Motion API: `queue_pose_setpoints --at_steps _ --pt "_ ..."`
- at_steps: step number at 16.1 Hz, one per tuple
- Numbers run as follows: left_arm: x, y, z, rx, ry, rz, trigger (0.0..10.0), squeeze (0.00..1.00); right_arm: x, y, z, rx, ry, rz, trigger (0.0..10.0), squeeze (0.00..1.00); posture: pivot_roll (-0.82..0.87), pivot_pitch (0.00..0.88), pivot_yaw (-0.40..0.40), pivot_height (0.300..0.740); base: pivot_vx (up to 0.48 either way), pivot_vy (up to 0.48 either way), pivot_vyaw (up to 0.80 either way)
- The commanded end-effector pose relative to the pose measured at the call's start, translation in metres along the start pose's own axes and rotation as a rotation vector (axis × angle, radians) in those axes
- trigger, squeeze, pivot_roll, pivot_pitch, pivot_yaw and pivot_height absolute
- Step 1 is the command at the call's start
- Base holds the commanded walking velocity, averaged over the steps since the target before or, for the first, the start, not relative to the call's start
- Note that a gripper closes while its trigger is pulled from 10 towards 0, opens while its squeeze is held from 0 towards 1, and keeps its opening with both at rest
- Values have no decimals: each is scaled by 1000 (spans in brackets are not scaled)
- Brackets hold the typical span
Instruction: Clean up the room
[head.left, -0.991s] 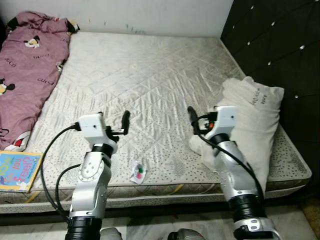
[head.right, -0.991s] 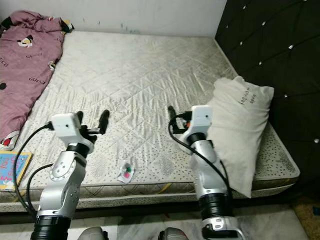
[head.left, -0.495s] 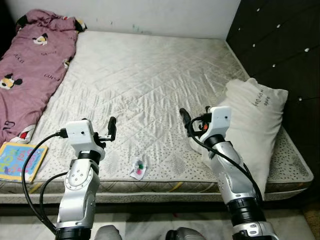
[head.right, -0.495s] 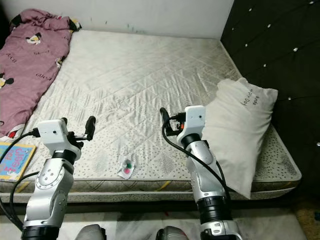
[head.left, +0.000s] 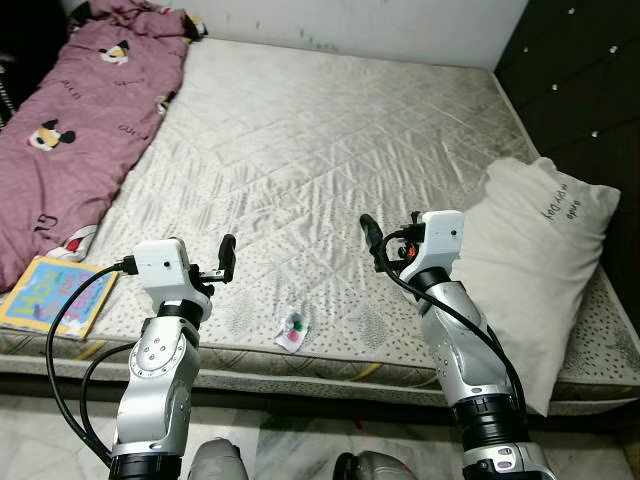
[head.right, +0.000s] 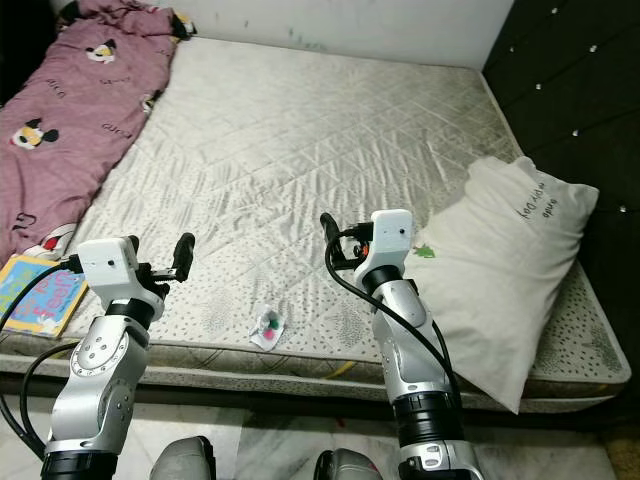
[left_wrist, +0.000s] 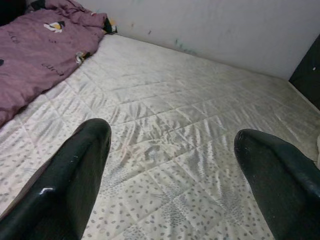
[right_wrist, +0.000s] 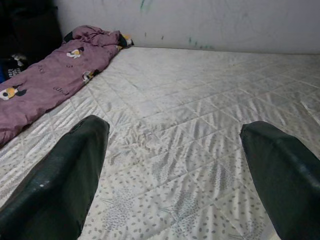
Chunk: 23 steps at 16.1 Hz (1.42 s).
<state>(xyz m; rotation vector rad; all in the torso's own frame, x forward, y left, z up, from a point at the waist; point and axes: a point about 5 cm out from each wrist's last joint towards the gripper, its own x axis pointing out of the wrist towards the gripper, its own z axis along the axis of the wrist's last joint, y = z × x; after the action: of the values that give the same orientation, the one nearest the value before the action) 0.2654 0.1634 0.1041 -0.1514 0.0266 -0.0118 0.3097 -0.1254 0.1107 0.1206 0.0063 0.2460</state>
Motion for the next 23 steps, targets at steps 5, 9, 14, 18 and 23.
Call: queue_pose_setpoints --at_steps 5,9,14,18,23 --pt "2 -1 5 -14 -5 -1 10000 0 -1 -2 3 9 -3 -1 10000 0 55 100 -86 724 0 0 0" --pt "3 -2 4 -16 -5 -1 10000 0 0 -2 3 7 0 6 10000 0 55 96 -87 664 0 0 0" --pt "4 -3 4 -16 -4 2 10000 0 0 -2 2 7 2 14 10000 0 54 90 -90 599 0 0 0" --pt "4 -3 4 -14 -6 3 10000 0 0 -1 2 8 -1 24 10000 0 55 86 -91 576 0 0 0" --pt "4 -1 4 -28 -3 8 10000 0 1 7 1 -31 7 79 10000 0 55 92 -94 576 0 0 0"
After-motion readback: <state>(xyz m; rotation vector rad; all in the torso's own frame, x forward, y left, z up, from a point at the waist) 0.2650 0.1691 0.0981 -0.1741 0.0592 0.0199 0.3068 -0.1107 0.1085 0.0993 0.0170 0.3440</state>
